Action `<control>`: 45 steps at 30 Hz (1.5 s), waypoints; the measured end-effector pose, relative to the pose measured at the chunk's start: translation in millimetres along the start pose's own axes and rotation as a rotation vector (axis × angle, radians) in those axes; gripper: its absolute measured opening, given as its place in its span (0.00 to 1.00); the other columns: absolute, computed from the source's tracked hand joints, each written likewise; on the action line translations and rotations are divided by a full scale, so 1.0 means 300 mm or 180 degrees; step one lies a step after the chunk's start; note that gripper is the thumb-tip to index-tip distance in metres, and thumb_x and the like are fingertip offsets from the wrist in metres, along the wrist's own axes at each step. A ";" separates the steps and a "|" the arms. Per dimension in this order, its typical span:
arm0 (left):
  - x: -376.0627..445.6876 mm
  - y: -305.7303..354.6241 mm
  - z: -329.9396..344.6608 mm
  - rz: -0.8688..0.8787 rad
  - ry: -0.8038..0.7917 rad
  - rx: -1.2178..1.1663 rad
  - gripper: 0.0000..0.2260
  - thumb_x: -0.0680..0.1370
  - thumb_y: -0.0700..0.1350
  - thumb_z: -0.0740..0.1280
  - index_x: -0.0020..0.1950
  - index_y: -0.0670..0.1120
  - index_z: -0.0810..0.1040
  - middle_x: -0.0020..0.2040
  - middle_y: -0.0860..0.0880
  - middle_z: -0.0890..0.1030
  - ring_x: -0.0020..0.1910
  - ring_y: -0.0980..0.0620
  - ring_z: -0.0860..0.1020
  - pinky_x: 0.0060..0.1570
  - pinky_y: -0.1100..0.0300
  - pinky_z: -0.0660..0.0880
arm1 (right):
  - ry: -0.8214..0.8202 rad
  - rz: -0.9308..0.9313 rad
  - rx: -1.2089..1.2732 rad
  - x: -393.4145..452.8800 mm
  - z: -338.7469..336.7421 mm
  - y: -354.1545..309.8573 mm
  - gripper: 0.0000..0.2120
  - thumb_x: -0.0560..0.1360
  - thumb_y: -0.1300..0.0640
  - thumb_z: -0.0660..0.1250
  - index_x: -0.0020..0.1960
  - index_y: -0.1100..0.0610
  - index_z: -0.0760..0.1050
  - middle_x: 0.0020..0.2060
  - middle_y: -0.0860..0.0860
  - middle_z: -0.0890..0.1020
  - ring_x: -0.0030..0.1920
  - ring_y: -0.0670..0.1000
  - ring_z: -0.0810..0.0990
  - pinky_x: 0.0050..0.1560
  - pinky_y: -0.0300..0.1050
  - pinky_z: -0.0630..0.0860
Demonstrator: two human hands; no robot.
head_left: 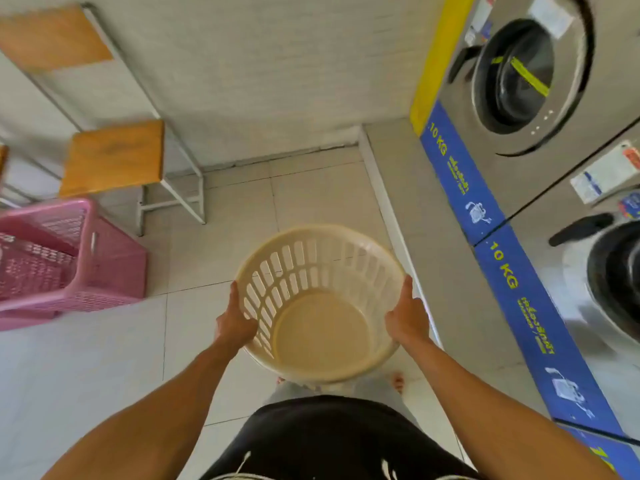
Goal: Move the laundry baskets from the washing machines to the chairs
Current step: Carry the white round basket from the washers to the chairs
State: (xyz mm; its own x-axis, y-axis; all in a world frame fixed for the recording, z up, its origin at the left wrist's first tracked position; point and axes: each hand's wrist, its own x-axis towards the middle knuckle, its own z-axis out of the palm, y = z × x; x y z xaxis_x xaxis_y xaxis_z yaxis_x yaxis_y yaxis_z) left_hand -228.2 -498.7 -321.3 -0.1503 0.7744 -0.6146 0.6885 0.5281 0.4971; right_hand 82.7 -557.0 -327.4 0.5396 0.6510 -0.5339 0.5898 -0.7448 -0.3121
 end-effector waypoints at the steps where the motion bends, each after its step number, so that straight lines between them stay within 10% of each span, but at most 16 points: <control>1: -0.005 -0.057 -0.057 -0.0057 0.0107 -0.0113 0.41 0.76 0.41 0.65 0.76 0.65 0.44 0.58 0.45 0.77 0.51 0.39 0.80 0.49 0.42 0.81 | -0.0014 -0.0150 -0.0016 -0.025 0.025 -0.074 0.41 0.78 0.59 0.63 0.81 0.46 0.41 0.65 0.61 0.72 0.60 0.62 0.78 0.49 0.49 0.74; 7: -0.067 -0.405 -0.368 -0.0655 0.0797 -0.0866 0.41 0.75 0.35 0.62 0.77 0.66 0.45 0.62 0.42 0.72 0.39 0.54 0.70 0.36 0.56 0.76 | -0.0218 -0.1049 -0.0147 -0.182 0.200 -0.495 0.40 0.78 0.60 0.64 0.81 0.46 0.44 0.57 0.59 0.76 0.54 0.60 0.79 0.47 0.49 0.76; 13: -0.083 -0.640 -0.557 -0.1098 0.1317 -0.1363 0.41 0.75 0.35 0.62 0.76 0.67 0.46 0.63 0.43 0.70 0.59 0.42 0.67 0.61 0.39 0.73 | -0.0422 -0.1676 -0.0242 -0.291 0.369 -0.834 0.39 0.76 0.60 0.62 0.81 0.44 0.47 0.56 0.58 0.77 0.55 0.61 0.79 0.54 0.53 0.79; 19: -0.063 -0.795 -0.702 -0.1362 0.1648 -0.1653 0.41 0.76 0.34 0.64 0.77 0.64 0.46 0.63 0.42 0.73 0.47 0.46 0.74 0.39 0.53 0.79 | -0.0483 -0.2104 -0.0481 -0.371 0.524 -1.089 0.38 0.78 0.57 0.62 0.81 0.44 0.47 0.59 0.60 0.75 0.57 0.62 0.77 0.58 0.54 0.75; 45: 0.661 -0.992 -1.426 -0.1181 0.1069 -0.1633 0.46 0.71 0.33 0.66 0.76 0.67 0.47 0.58 0.45 0.75 0.47 0.45 0.77 0.40 0.51 0.81 | -0.0351 -0.1631 -0.0356 -0.309 0.921 -1.909 0.35 0.77 0.62 0.61 0.76 0.39 0.53 0.50 0.55 0.77 0.44 0.56 0.80 0.42 0.50 0.80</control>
State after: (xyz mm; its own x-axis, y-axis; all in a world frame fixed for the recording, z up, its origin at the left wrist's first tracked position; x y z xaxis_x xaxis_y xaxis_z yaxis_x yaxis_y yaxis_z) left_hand -766.3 -353.4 -328.9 -0.5769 0.5338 -0.6182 0.1416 0.8108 0.5680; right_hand -471.2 -231.2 -316.3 0.1028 0.9034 -0.4163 0.8247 -0.3115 -0.4721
